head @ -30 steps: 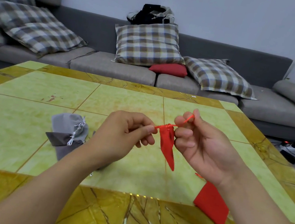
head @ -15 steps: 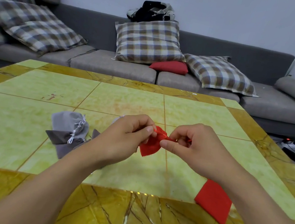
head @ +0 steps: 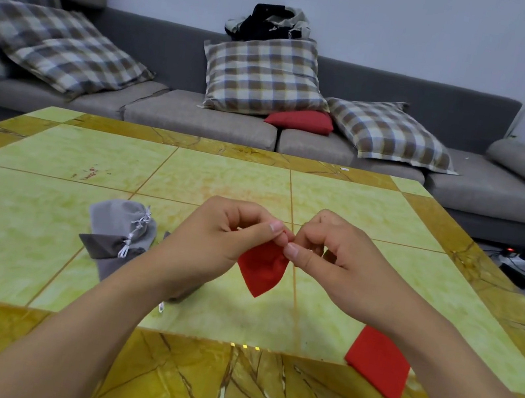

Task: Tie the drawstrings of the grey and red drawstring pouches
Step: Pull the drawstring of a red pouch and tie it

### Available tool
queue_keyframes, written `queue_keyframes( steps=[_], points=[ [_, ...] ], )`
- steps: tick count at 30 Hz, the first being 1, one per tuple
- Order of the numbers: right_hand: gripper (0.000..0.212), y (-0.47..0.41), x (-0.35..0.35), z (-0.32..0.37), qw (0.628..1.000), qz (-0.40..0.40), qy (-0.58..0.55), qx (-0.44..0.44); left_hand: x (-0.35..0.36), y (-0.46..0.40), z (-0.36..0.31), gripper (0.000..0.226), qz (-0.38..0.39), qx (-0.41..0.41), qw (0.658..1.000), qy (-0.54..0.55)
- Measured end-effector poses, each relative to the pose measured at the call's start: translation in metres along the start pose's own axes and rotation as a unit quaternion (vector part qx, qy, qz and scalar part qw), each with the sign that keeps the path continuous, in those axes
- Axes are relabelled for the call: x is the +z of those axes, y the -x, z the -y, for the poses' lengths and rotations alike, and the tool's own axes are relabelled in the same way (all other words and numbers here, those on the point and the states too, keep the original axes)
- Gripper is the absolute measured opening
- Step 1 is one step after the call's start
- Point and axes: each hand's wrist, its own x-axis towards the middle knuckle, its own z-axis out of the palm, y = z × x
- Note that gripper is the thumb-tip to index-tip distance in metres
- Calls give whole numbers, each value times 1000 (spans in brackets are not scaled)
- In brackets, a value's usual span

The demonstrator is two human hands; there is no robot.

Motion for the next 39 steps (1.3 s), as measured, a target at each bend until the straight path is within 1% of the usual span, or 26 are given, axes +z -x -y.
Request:
queue_keyframes(
  steps=[2,4,7,9,12,14,16,18,21,24,27,30,32,34,37,39],
  points=[
    [20,0,-3,1,1000,-3,-12,-10,-1,0,-3,24,-9,-19,999,50],
    [20,-1,-5,0,1000,-8,-13,-19,-1,2,-4,28,-9,-42,996,72],
    [19,-1,-7,-1,999,-30,4,-31,0,0,-1,27,-10,-59,995,83],
    [22,1,-7,0,999,-34,-5,-21,1,-2,1,27,-15,-60,995,84],
    [25,2,-4,1,999,-42,14,-13,1,-2,1,22,-12,-61,996,67],
    [22,1,-3,2,998,-61,9,-4,0,-1,0,19,-14,-61,997,52],
    [15,0,-2,5,998,-68,-16,5,1,0,0,18,-19,-67,996,47],
    [8,0,-4,9,997,-68,-49,-1,2,1,1,22,-15,-75,996,50],
    [9,0,-9,11,994,-52,-86,-31,0,2,2,25,-9,-79,995,57],
    [9,-1,-11,8,991,-37,-120,-41,-2,2,0,25,8,-72,996,50],
    [5,-2,-10,6,988,-50,-137,-46,-3,3,-3,22,21,-65,997,42],
    [2,-3,-6,4,984,-57,-161,-47,-2,3,-3,26,5,-76,995,61],
    [5,-3,-2,4,975,-54,-213,-32,0,3,-1,32,-14,-92,991,101],
    [7,-2,2,6,958,-45,-284,-10,1,3,-1,36,-24,-104,982,155],
    [7,-4,6,8,928,-26,-371,7,2,2,-4,32,-13,-111,974,197],
    [5,-4,8,8,919,-13,-394,13,5,3,-5,32,-13,-116,972,205]
  ],
)
